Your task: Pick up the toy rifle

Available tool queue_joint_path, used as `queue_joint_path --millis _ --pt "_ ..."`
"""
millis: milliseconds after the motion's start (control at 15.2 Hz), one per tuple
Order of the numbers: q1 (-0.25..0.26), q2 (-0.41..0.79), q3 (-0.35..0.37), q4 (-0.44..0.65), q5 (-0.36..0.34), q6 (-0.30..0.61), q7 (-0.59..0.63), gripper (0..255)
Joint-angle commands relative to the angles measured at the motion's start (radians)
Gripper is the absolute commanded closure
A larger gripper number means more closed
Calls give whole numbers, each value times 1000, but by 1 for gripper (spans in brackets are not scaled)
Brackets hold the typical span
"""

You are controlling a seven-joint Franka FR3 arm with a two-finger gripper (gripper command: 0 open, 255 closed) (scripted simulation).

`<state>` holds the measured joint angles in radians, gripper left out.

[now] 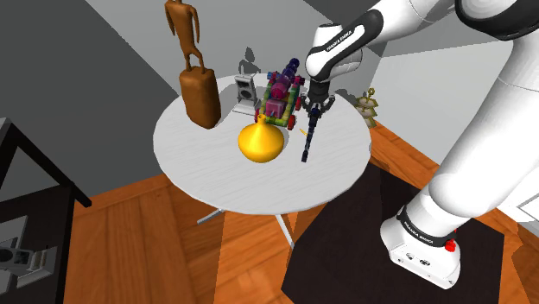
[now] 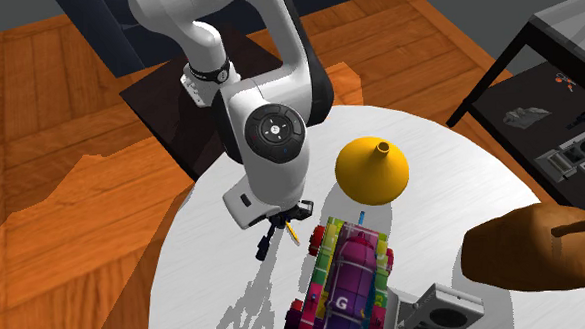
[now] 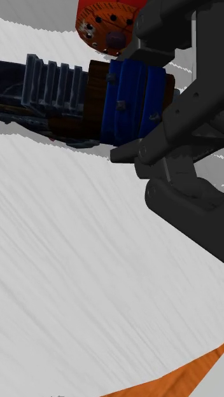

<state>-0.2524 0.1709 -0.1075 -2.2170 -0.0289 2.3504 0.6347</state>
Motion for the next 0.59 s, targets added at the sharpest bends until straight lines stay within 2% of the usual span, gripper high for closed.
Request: queue_joint_path --millis 0,330,528 --pt "0 1 0 -1 0 0 0 255" --pt "1 -2 0 -4 0 0 1 255" --pt "2 -29 0 6 -3 -37 2 255"
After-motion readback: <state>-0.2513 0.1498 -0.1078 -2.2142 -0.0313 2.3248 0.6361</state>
